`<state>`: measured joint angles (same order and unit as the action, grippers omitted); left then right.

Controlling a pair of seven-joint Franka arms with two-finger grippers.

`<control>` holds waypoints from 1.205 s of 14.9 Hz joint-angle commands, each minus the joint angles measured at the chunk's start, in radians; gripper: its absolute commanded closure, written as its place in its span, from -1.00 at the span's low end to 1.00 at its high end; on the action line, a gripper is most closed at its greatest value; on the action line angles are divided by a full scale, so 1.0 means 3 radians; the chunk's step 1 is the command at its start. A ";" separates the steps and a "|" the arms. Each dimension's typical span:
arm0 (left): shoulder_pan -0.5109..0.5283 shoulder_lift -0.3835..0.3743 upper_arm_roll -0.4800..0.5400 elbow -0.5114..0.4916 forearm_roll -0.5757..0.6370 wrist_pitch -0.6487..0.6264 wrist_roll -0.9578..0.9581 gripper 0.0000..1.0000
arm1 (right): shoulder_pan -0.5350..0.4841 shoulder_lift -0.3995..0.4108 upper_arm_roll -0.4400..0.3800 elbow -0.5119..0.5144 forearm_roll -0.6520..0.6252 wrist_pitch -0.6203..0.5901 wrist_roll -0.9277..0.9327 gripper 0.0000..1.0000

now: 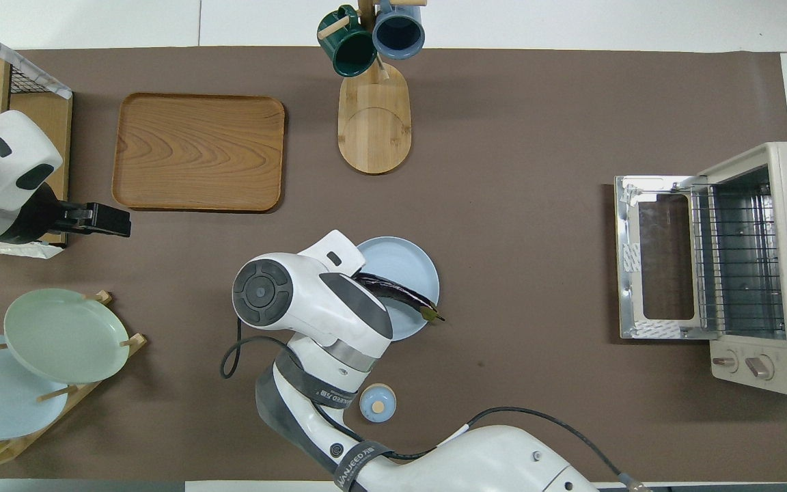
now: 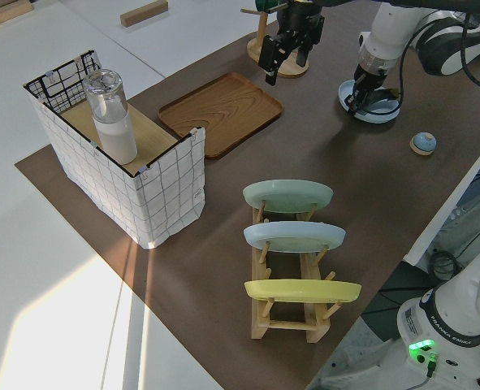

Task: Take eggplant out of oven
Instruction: 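Set the plate down with the right gripper while the left gripper approaches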

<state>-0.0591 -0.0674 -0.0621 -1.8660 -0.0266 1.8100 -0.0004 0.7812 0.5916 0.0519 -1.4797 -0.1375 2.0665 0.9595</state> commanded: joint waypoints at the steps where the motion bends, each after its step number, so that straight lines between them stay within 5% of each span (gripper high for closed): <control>1: -0.0007 -0.0047 0.0002 -0.0095 -0.0044 0.0108 -0.0151 -1.00 | -0.0078 -0.0070 0.0016 0.0207 0.0162 0.0030 -0.0023 -0.03; 5: -0.0038 0.0005 -0.0003 -0.0095 -0.0059 0.0169 -0.0413 -1.00 | -0.0144 -0.0294 -0.0024 0.0177 0.0019 -0.0529 -0.0358 0.03; 9: -0.0160 0.0030 -0.0003 -0.0110 -0.0162 0.0235 -0.0911 -1.00 | -0.0807 -0.1024 -0.0025 -0.0480 -0.0109 -0.1279 -0.1223 1.00; 10: -0.0247 0.0066 -0.0003 -0.0120 -0.0162 0.0271 -0.1137 -1.00 | -0.0936 -0.1092 -0.0030 -0.0665 -0.0175 -0.1294 -0.1311 1.00; 14: -0.0579 0.0260 -0.0008 -0.0125 -0.0198 0.0562 -0.2429 -1.00 | -0.1488 -0.1429 -0.0025 -0.1692 -0.0446 -0.0739 -0.1536 1.00; 18: -0.1075 0.0490 -0.0003 -0.0263 -0.0198 0.1088 -0.3850 -1.00 | -0.2046 -0.1517 -0.0025 -0.2292 -0.0646 0.0029 -0.1868 1.00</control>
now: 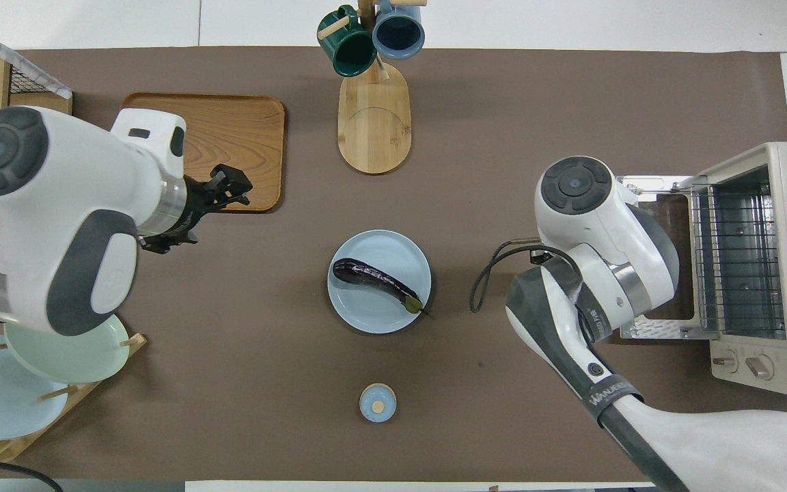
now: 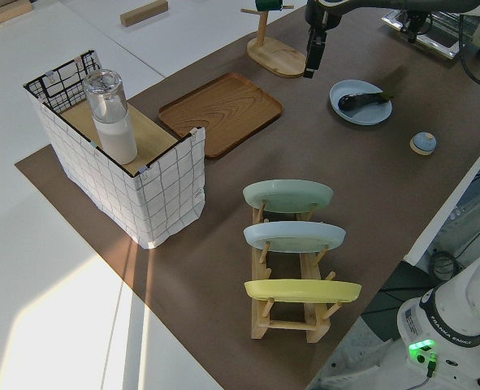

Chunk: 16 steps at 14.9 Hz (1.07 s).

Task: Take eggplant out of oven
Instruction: 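Set the plate down with the right gripper while the left gripper approaches, then grasp the eggplant with the left gripper while the right gripper withdraws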

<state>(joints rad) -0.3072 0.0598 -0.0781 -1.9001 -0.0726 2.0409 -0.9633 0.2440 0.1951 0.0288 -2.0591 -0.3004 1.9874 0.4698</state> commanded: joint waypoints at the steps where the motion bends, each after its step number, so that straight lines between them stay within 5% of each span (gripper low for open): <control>1: -0.0381 0.0112 0.0051 -0.0276 -0.0044 0.0583 -0.1105 -1.00 | -0.0342 -0.0165 0.0052 -0.0422 -0.0129 0.0435 -0.0282 1.00; 3: -0.0586 0.0164 0.0051 -0.0543 -0.0044 0.1110 -0.1670 -1.00 | -0.0450 -0.0134 0.0052 -0.0535 -0.0169 0.0630 -0.0323 1.00; 9: -0.0903 0.0404 0.0061 -0.0569 -0.0044 0.1133 -0.2280 -1.00 | -0.0496 -0.0103 0.0052 -0.0556 -0.0584 0.0677 -0.0615 1.00; 16: -0.1118 0.0501 0.0061 -0.0564 -0.0044 0.1219 -0.3128 -1.00 | -0.0715 -0.0328 0.0047 0.0037 -0.0589 -0.0207 -0.1687 1.00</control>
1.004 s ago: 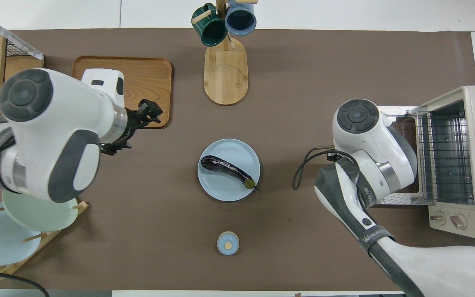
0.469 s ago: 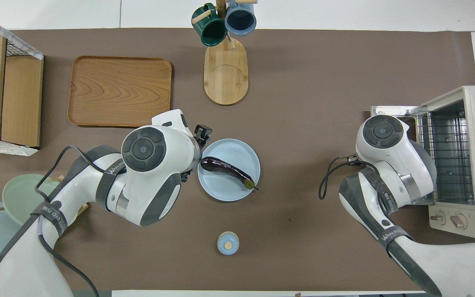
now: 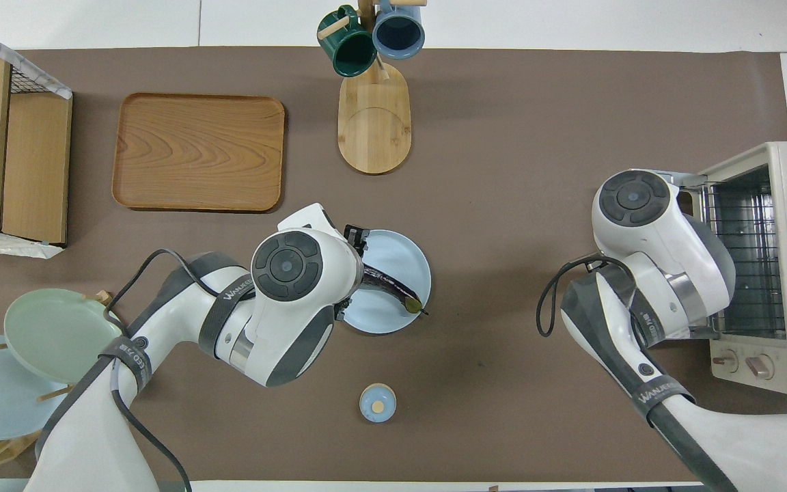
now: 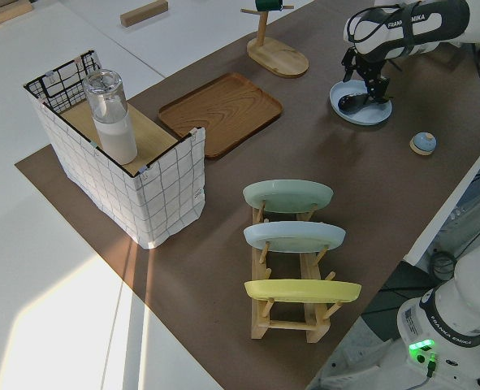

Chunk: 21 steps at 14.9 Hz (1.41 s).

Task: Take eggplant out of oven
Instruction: 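Grasp the eggplant with the left gripper while the right gripper withdraws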

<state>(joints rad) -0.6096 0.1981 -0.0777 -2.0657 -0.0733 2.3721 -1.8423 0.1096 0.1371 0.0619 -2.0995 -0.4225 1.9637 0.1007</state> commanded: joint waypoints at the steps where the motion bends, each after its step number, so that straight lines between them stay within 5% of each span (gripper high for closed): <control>1: -0.0141 0.0045 0.0060 -0.0012 -0.0042 0.0166 -0.0316 -1.00 | -0.0385 -0.0185 -0.0063 0.0192 -0.0177 -0.0179 -0.0610 1.00; 5: -0.0202 0.0310 0.0065 0.0156 -0.0037 0.0254 -0.0516 -1.00 | -0.0682 -0.0324 -0.0063 0.0192 -0.0156 -0.0241 -0.0903 1.00; 10: -0.0197 0.0332 0.0065 0.0167 -0.0021 0.0248 -0.0532 -0.88 | -0.0836 -0.0518 -0.0053 0.0304 0.0011 -0.0485 -0.1077 1.00; 15: -0.0167 0.0337 0.0070 0.0146 -0.0011 0.0254 -0.0501 -0.25 | -0.0810 -0.0585 -0.0033 0.1179 0.1126 -0.1452 -0.1082 -0.05; 16: -0.0157 0.0337 0.0065 0.0146 -0.0006 0.0259 -0.0491 -0.12 | -0.0810 -0.0625 -0.0033 0.1210 0.1244 -0.1463 -0.1077 -0.40; 17: -0.0151 0.0337 0.0070 0.0146 -0.0006 0.0259 -0.0486 -0.08 | -0.0805 -0.0656 -0.0022 0.1225 0.1316 -0.1463 -0.1072 -0.99; 19: -0.0146 0.0337 0.0070 0.0141 -0.0006 0.0259 -0.0481 0.33 | -0.0744 -0.0702 -0.0017 0.1256 0.1393 -0.1468 -0.1062 -1.00; 21: -0.0136 0.0337 0.0075 0.0162 -0.0001 0.0234 -0.0384 1.00 | -0.0703 -0.0692 -0.0017 0.1276 0.1388 -0.1443 -0.0991 -1.00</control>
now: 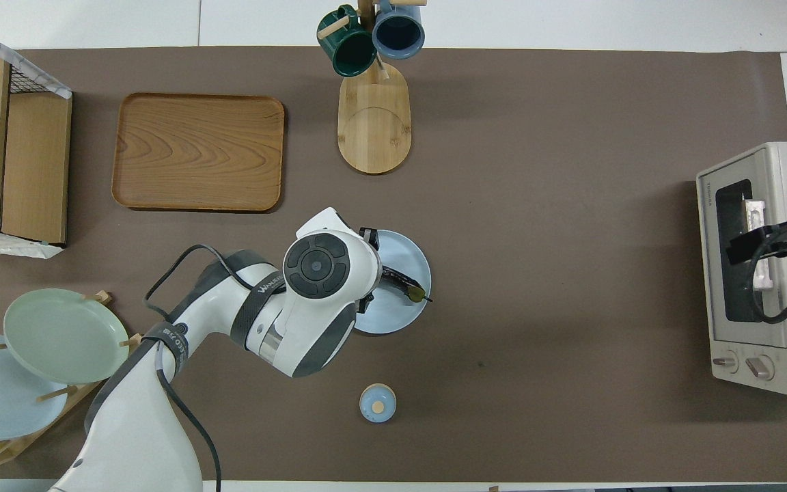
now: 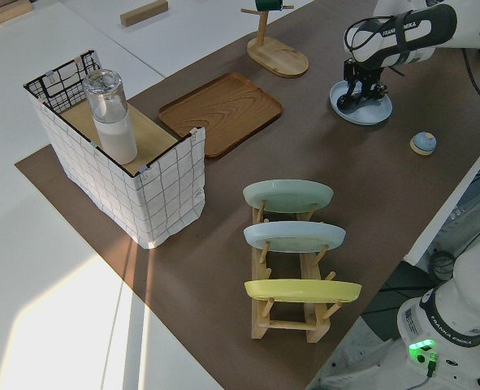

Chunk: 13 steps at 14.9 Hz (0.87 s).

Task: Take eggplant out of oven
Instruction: 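Grasp the eggplant with the left gripper while the right gripper withdraws, then lift the eggplant with the left gripper and carry it to the wooden tray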

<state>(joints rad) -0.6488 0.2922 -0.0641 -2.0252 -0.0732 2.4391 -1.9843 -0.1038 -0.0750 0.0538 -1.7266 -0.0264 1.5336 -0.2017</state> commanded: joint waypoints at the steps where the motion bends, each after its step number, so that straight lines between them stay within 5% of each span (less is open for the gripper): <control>1: -0.0005 0.0018 0.0030 0.0052 0.0003 -0.0005 0.0161 1.00 | 0.0008 0.0015 0.0010 0.0033 0.0068 -0.0004 0.0079 -1.00; 6: 0.0249 -0.0074 0.0060 0.0501 0.0085 -0.0561 0.1099 1.00 | 0.0223 0.0020 0.0015 0.0049 0.0078 0.0006 0.0559 -1.00; 13: 0.1241 0.0033 0.0045 0.0916 0.0009 -0.0936 0.4345 1.00 | 0.0290 0.0086 0.0005 0.0151 0.0063 0.0083 0.0626 -1.00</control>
<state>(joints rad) -0.3682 0.2791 -0.0416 -1.7731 -0.0580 2.1849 -0.9761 -0.0150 -0.0677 0.0569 -1.7003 -0.0252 1.5397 -0.0267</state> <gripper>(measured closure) 0.648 0.000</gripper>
